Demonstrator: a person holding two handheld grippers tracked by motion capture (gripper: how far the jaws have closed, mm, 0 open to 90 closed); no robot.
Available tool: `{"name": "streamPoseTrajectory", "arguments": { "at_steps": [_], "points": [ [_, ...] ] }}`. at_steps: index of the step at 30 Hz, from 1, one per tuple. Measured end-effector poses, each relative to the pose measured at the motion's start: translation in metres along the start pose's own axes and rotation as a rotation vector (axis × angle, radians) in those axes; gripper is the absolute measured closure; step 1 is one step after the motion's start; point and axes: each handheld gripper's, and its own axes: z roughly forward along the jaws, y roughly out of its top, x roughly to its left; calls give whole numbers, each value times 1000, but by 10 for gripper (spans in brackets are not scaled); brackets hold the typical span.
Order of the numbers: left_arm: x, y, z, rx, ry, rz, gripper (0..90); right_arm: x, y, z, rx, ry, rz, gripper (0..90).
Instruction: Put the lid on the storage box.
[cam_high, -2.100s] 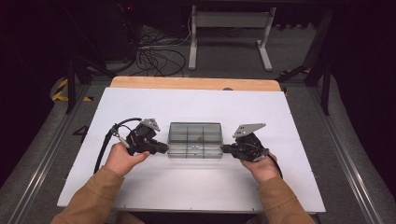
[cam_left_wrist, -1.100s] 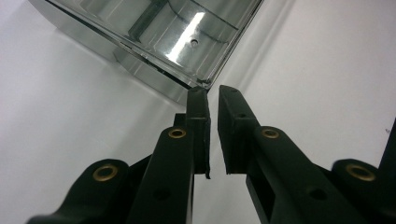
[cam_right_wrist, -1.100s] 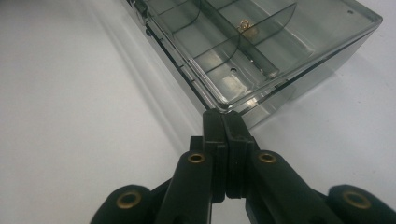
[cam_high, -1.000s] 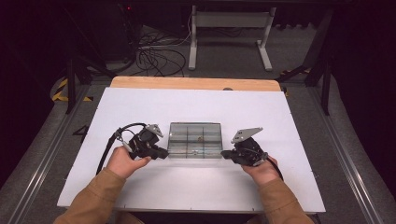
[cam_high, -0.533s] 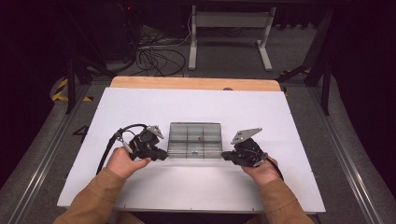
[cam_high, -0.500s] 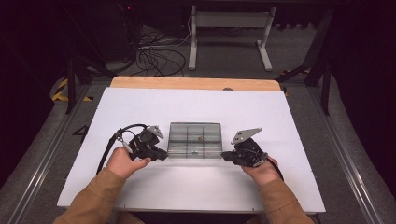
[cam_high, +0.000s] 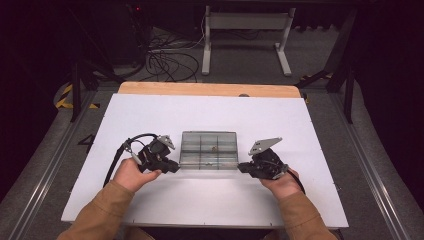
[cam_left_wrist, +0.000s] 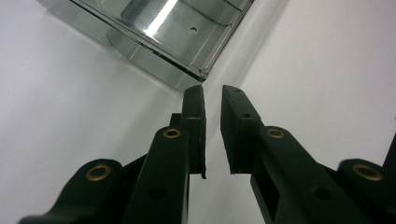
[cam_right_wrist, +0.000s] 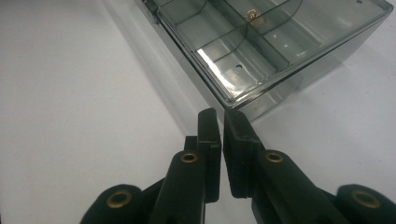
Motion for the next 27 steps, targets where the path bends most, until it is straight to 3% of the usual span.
{"name": "streamPoseTrajectory", "arguments": {
  "at_steps": [11,19,27],
  "points": [
    [-3,-2,-7,-31,9,0,764,0,2,-6,-14,0,-5,834],
    [-12,-6,-24,-132,42,3,693,4,7,-21,-85,-21,-16,778],
    [-19,-10,-37,-218,91,18,636,7,9,-27,-120,-8,13,716]
  ]
}}
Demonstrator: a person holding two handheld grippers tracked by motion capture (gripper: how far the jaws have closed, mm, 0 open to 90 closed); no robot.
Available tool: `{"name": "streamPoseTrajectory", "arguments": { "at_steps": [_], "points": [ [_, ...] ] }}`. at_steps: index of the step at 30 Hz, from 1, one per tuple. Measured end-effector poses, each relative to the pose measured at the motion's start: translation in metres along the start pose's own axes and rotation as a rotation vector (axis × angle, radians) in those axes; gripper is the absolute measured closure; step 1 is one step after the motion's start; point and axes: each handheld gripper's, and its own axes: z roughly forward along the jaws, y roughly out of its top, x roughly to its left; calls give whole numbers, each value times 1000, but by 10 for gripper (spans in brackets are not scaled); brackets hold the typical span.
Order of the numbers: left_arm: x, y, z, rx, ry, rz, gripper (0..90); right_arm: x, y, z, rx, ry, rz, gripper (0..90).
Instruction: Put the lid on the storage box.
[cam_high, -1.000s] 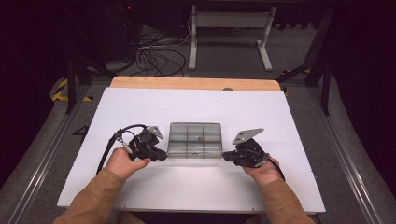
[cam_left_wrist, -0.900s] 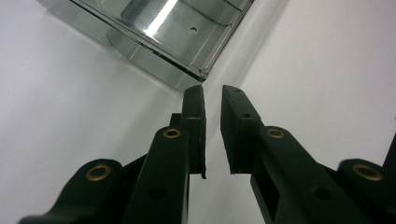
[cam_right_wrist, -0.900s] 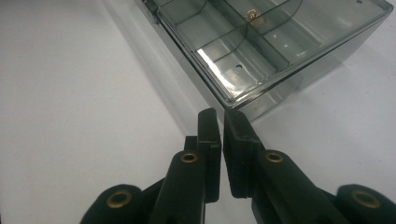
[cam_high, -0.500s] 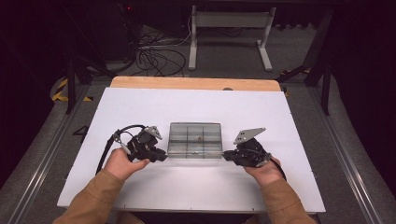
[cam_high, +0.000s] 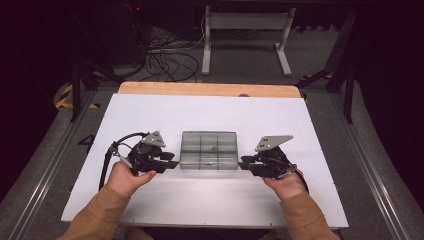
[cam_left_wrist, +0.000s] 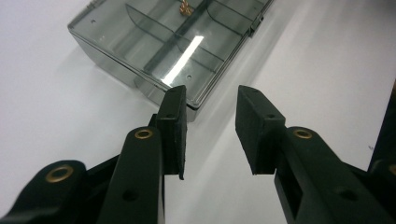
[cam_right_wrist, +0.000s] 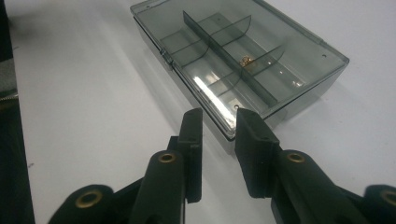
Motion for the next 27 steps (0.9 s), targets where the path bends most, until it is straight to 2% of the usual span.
{"name": "streamPoseTrajectory", "arguments": {
  "at_steps": [4,8,10,13,15,20,24,27],
  "points": [
    [-1,-1,-5,-39,17,-6,600,2,1,-3,-24,-2,-2,665],
    [-3,-4,-9,-98,29,-13,543,4,1,-6,-56,-7,-3,554],
    [-3,-7,-12,-133,27,-28,495,4,2,-8,-72,-6,2,483],
    [-4,-9,-18,-188,28,-50,421,4,2,-11,-102,21,26,334],
    [-5,-11,-21,-220,28,-57,377,6,2,-14,-119,29,17,264],
    [-11,-16,-26,-267,54,-41,260,11,-1,-22,-207,24,-2,161],
    [-18,-22,-30,-290,96,-34,142,15,-4,-27,-260,15,-31,88],
    [-22,-28,-33,-328,112,-36,113,19,-8,-30,-284,12,-50,64]
  ]
}}
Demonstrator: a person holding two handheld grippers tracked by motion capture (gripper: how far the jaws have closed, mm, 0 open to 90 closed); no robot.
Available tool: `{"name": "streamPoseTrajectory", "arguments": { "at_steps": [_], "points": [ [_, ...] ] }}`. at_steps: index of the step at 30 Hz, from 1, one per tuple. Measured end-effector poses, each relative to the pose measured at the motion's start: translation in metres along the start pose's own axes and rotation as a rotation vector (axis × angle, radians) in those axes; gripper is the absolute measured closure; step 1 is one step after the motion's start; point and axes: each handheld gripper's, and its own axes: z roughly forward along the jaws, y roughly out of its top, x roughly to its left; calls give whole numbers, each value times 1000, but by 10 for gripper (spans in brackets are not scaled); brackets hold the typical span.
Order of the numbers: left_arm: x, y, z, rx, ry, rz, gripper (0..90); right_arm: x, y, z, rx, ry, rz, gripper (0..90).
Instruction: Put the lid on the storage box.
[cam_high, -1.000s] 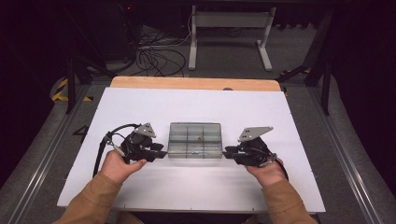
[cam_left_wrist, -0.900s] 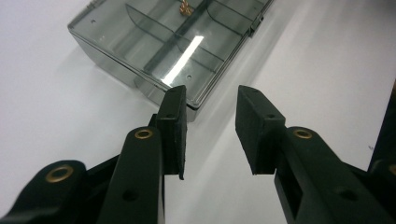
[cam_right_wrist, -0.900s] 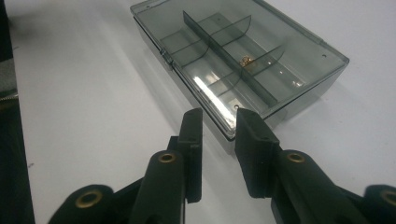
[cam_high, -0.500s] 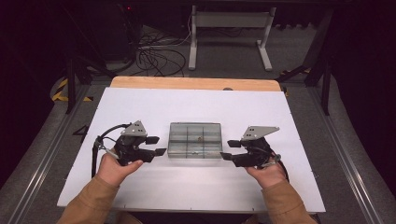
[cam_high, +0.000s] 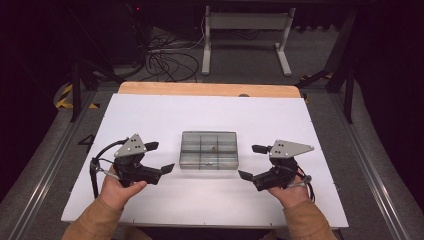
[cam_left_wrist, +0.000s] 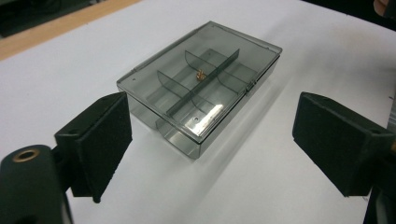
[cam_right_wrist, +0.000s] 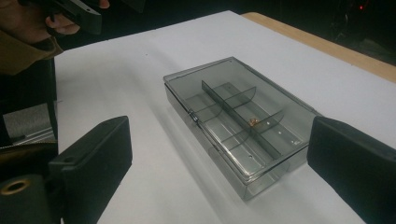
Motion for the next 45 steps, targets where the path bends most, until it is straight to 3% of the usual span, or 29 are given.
{"name": "streamPoseTrajectory", "arguments": {
  "at_steps": [13,17,20,23,30,35,41,45],
  "points": [
    [-4,-32,-10,-76,61,-10,66,5,-17,-11,-34,6,-23,35],
    [-4,-40,-14,-93,58,-7,66,6,-26,-14,-51,-3,-17,35],
    [-5,-45,-15,-89,75,14,64,6,-33,-15,-54,-10,-8,35],
    [-9,-51,-15,-80,128,45,62,6,-38,-15,-51,-16,-5,33],
    [-9,-65,-16,-99,103,8,55,10,-46,-17,-58,-24,-13,32],
    [-12,-74,-14,-78,94,43,58,10,-57,-17,-63,-36,0,24],
    [-15,-84,-10,-68,78,35,57,11,-68,-13,-47,-20,8,18],
    [-10,-87,-10,-69,59,8,58,9,-70,-12,-44,-29,11,7]
  ]
}}
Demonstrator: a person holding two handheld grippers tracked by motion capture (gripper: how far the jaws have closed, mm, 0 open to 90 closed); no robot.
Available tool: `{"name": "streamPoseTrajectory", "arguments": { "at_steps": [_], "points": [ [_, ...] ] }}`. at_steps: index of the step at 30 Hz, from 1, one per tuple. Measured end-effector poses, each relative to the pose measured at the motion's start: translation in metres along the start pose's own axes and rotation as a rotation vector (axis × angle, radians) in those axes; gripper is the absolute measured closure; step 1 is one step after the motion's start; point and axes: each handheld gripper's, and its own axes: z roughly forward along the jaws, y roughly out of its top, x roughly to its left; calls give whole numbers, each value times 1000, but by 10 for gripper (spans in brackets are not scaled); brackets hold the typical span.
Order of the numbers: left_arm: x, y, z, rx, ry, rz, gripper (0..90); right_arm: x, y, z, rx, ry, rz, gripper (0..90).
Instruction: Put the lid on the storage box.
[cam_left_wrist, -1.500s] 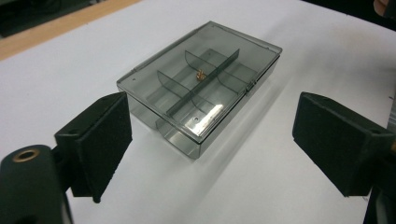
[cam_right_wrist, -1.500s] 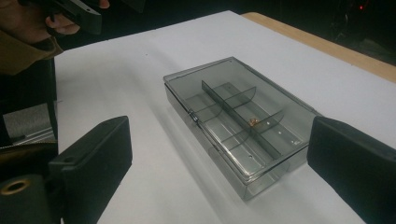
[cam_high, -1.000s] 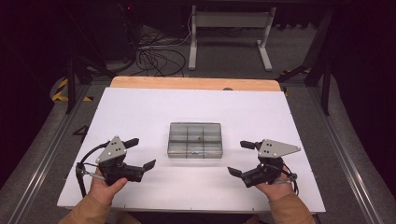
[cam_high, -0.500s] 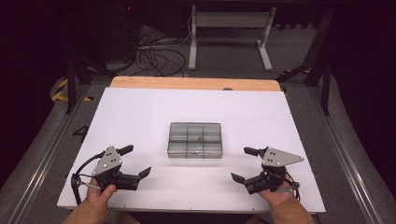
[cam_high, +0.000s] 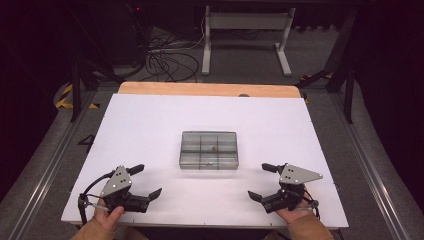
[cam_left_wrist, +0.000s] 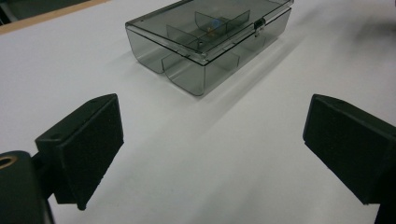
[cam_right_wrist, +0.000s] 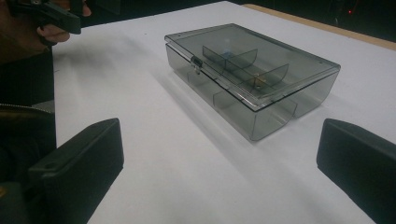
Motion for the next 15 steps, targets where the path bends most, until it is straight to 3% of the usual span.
{"name": "streamPoseTrajectory", "arguments": {
  "at_steps": [6,10,15],
  "points": [
    [9,-1,1,-16,-14,-36,59,-1,-1,0,0,20,-4,0],
    [8,0,1,-5,7,-4,60,-1,-1,0,-3,13,6,0],
    [3,1,2,3,5,16,61,-1,-2,1,-5,13,0,0]
  ]
}}
